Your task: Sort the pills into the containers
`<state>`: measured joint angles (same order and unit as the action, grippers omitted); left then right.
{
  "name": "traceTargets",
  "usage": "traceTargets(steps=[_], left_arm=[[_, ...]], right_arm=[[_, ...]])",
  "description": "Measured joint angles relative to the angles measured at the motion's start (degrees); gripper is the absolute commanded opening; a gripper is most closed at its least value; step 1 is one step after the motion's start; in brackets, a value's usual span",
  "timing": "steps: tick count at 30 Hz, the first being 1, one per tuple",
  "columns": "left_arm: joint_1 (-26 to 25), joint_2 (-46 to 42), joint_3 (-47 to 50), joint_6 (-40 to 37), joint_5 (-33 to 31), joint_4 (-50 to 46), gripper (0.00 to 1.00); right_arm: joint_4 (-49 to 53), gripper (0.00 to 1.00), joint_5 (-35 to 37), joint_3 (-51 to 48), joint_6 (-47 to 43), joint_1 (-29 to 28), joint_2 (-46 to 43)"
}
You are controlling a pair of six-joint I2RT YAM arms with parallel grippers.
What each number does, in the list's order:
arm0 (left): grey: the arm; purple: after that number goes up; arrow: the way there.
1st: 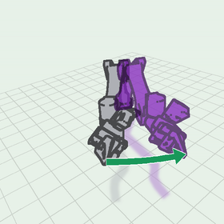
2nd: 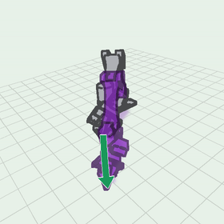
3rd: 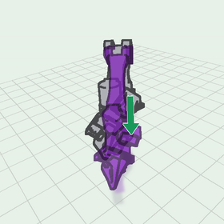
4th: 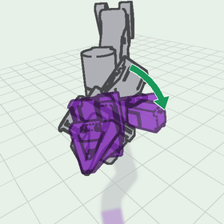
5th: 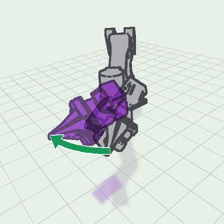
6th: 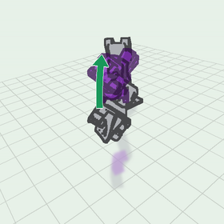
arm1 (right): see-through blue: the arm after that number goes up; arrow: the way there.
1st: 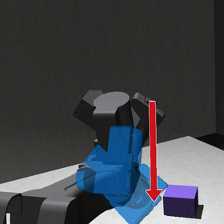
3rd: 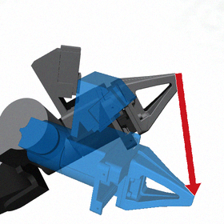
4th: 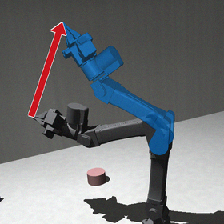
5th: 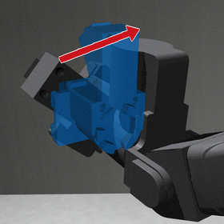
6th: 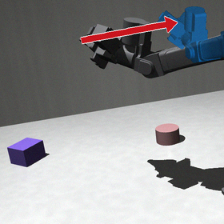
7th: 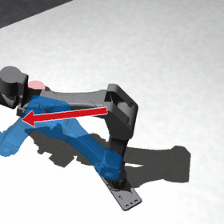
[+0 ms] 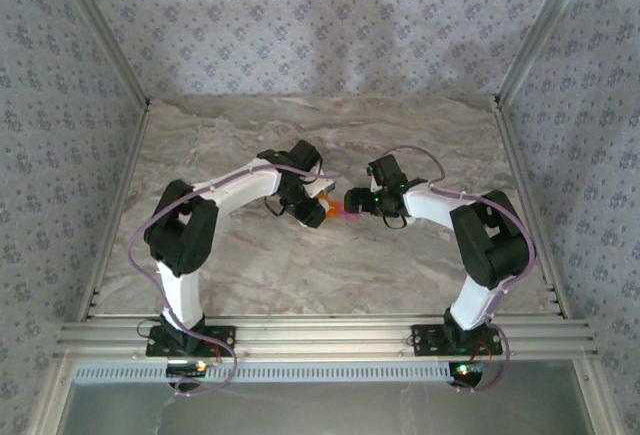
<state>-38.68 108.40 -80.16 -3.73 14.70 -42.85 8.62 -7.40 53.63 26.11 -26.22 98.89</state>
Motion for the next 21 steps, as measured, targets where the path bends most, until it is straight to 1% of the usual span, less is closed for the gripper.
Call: traceTargets(steps=[14,21], left_arm=[[0.4,-9.6,10.4,-1.0,2.5,15.1,0.00],[1.4,-12.9,15.7,-1.0,3.0,23.4,0.00]], right_arm=[[5.1,0.92,-1.7,2.5,0.0,0.7,0.0],[9.1,0.94,-1.9,4.9,0.0,2.9,-2.1]])
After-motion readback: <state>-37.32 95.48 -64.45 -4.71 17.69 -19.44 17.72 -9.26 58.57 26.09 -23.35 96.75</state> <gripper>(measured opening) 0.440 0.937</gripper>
